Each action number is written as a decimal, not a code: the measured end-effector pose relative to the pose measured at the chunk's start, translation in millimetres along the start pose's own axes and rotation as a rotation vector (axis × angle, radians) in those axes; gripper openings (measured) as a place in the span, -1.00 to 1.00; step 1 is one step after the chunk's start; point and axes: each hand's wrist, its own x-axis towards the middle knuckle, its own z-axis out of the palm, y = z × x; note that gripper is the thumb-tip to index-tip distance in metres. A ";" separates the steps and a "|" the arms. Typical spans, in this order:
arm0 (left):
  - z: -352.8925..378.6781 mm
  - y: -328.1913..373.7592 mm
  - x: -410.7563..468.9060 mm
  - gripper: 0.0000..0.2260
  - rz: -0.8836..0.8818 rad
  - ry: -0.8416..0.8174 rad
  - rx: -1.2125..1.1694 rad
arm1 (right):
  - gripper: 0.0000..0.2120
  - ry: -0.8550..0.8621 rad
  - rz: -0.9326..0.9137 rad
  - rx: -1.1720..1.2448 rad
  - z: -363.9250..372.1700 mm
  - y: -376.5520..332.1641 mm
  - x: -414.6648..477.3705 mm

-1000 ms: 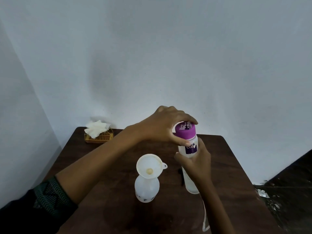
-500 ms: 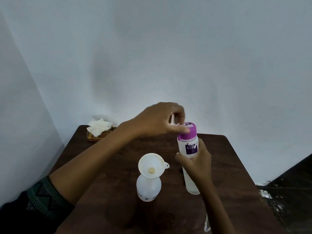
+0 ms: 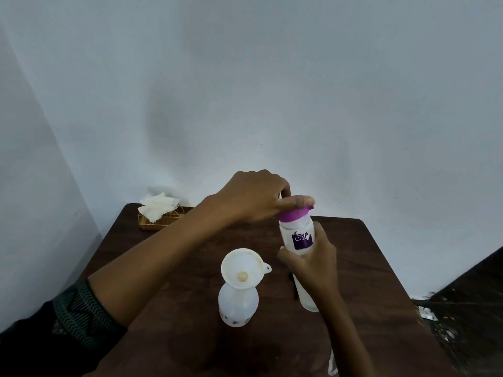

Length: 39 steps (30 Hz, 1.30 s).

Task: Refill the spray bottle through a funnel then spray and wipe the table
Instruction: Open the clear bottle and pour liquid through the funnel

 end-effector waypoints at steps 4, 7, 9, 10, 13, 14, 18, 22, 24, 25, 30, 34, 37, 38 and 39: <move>-7.4 -3.9 -3.2 -0.46 0.055 -0.099 -0.143 | -0.65 0.009 0.015 0.001 -1.2 0.4 0.6; -11.3 -5.5 -1.1 -0.39 0.293 -0.249 -0.255 | -0.65 0.020 0.006 -0.011 -2.5 1.4 1.0; -11.3 -7.2 2.3 -0.48 0.322 -0.246 -0.275 | -0.63 0.015 0.003 -0.009 -2.2 1.9 0.7; -11.3 -7.6 3.1 -0.51 0.310 -0.222 -0.300 | -0.63 0.009 0.008 -0.003 -1.9 2.3 0.0; -9.0 -11.6 3.8 -0.55 0.247 -0.160 -0.419 | -0.62 0.006 0.019 0.036 -2.7 3.8 -1.5; -8.7 -13.7 3.1 -0.56 0.220 -0.134 -0.467 | -0.63 0.009 0.016 0.049 -3.7 4.1 -1.3; 2.7 -31.8 -5.8 -0.55 0.074 0.000 -0.731 | -0.58 0.003 -0.004 0.093 -7.2 6.2 0.2; 23.0 -62.0 -27.0 -0.46 -0.112 0.096 -1.025 | -0.58 -0.028 -0.015 0.105 -8.8 10.8 1.9; 35.8 -82.3 -42.6 -0.41 -0.174 0.136 -1.036 | -0.59 -0.053 -0.012 0.115 -9.3 14.4 1.9; 43.6 -94.6 -51.5 -0.43 -0.218 0.162 -1.028 | -0.60 -0.069 -0.011 0.110 -8.3 16.6 1.3; 101.8 -148.3 -92.2 -0.48 -0.510 0.210 -0.836 | -0.57 -0.172 0.000 0.058 -6.6 26.5 -3.5; 171.2 -167.4 -115.3 -0.42 -0.622 0.003 -0.718 | -0.54 -0.252 0.019 0.026 -5.1 31.6 -2.3; 217.0 -170.1 -129.8 -0.40 -0.650 -0.142 -0.610 | -0.52 -0.271 0.031 0.016 -3.6 33.2 -0.9; 227.9 -169.0 -134.2 -0.41 -0.654 -0.155 -0.570 | -0.52 -0.267 0.033 0.014 -3.8 33.3 -0.4; 235.8 -167.7 -137.7 -0.41 -0.653 -0.154 -0.530 | -0.53 -0.263 0.033 0.014 -3.7 33.0 -0.1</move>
